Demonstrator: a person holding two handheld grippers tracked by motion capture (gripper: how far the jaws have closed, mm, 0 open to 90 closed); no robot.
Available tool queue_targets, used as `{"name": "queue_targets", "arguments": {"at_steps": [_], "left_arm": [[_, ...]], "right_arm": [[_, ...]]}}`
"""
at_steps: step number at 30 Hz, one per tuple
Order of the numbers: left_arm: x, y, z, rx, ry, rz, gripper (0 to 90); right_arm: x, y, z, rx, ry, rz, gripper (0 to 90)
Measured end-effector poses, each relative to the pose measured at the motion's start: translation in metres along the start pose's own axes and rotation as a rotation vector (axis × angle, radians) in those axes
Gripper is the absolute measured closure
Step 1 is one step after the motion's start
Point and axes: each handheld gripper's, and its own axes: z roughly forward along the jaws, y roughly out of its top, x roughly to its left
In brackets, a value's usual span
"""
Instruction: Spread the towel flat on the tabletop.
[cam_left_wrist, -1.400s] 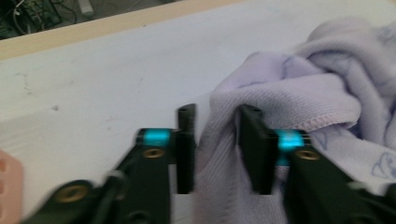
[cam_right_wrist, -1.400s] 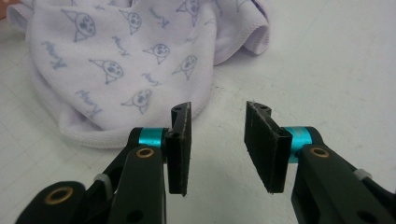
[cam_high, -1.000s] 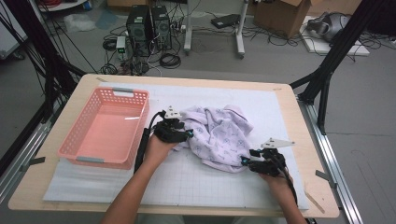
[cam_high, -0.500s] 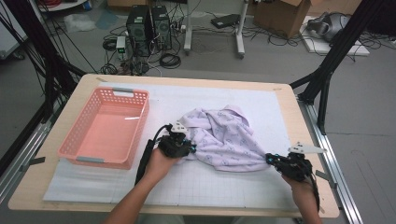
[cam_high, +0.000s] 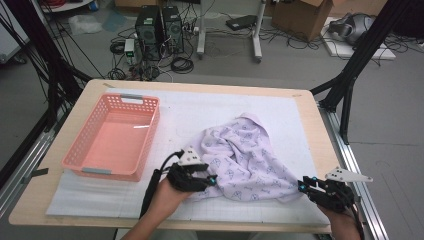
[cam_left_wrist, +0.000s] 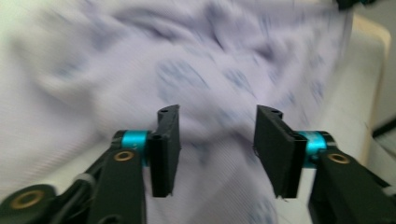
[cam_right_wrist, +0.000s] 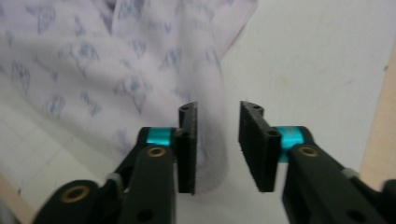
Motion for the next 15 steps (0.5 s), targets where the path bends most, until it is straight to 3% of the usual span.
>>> {"name": "queue_targets", "arguments": {"at_steps": [3, 5, 6, 7, 8, 9, 10, 11, 12, 15], "left_arm": [[0.018, 0.011, -0.007, -0.080, 0.053, -0.051, 42.9], [0.039, 0.017, 0.000, -0.081, 0.103, -0.079, 42.9], [0.039, 0.017, 0.000, -0.081, 0.103, -0.079, 43.0], [0.051, 0.016, 0.009, -0.061, 0.169, -0.084, 42.9], [0.056, 0.014, 0.013, -0.040, 0.198, -0.083, 43.1], [0.056, 0.014, 0.013, -0.040, 0.198, -0.083, 43.4], [0.065, 0.010, 0.022, -0.007, 0.222, -0.112, 43.5], [0.065, 0.010, 0.022, -0.007, 0.222, -0.112, 43.4], [0.069, 0.009, 0.029, 0.015, 0.237, -0.117, 43.4], [0.073, 0.007, 0.036, 0.037, 0.239, -0.124, 41.0]], "right_arm": [[-0.002, 0.009, 0.003, -0.039, -0.006, -0.003, 58.5], [-0.006, 0.025, 0.018, -0.066, -0.003, -0.020, 54.5], [-0.006, 0.025, 0.018, -0.066, -0.003, -0.020, 54.5], [-0.009, 0.037, 0.035, -0.076, 0.010, -0.024, 53.2], [-0.011, 0.043, 0.044, -0.074, 0.019, -0.016, 52.5], [-0.013, 0.050, 0.055, -0.072, 0.029, -0.017, 52.1], [-0.015, 0.055, 0.065, -0.067, 0.049, -0.010, 52.0], [-0.015, 0.055, 0.065, -0.067, 0.049, -0.010, 52.0], [-0.017, 0.065, 0.084, -0.055, 0.053, -0.025, 50.0], [-0.017, 0.077, 0.105, -0.055, 0.053, -0.075, 49.3]]}}
